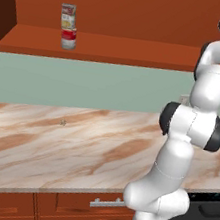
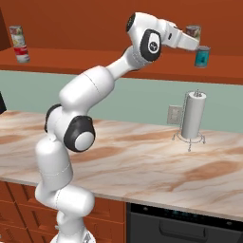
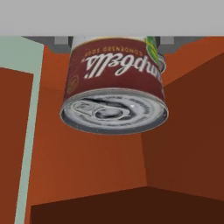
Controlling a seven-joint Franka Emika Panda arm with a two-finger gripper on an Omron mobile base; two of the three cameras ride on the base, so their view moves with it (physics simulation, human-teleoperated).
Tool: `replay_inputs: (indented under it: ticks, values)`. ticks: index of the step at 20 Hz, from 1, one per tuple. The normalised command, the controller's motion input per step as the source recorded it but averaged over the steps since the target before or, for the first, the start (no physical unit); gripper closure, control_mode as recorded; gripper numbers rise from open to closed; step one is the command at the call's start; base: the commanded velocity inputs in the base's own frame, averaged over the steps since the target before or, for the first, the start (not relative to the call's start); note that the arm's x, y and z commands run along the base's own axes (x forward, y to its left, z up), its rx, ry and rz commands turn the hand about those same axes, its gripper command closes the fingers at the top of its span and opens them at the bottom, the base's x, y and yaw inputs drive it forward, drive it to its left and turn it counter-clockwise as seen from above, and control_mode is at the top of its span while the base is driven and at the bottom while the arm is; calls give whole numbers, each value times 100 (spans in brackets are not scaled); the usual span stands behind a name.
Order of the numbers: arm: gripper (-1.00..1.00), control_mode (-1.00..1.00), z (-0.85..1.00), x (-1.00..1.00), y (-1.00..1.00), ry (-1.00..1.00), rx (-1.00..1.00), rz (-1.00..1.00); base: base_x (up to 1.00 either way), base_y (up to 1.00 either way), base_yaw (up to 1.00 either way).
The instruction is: Stack two cans on top of the other two cans in the cabinet.
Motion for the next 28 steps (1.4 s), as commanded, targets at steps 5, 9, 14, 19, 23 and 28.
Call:
replay_inputs:
  ticks: [5, 9, 14, 19, 23, 28]
  values:
    - [100, -100, 0, 7, -12, 0, 0, -3, 0, 0, 0]
    - [100, -100, 6, 13, -4, 0, 0, -1, 0, 0, 0]
    - [100, -100, 11, 14, 0, 1, 0, -1, 0, 0, 0]
    - [100, -100, 2, 14, -7, 2, 0, 0, 0, 0, 0]
    - [100, -100, 0, 12, -2, 7, 0, 0, 0, 0, 0]
    - [100, -100, 5, 15, -3, 4, 0, 0, 0, 0, 0]
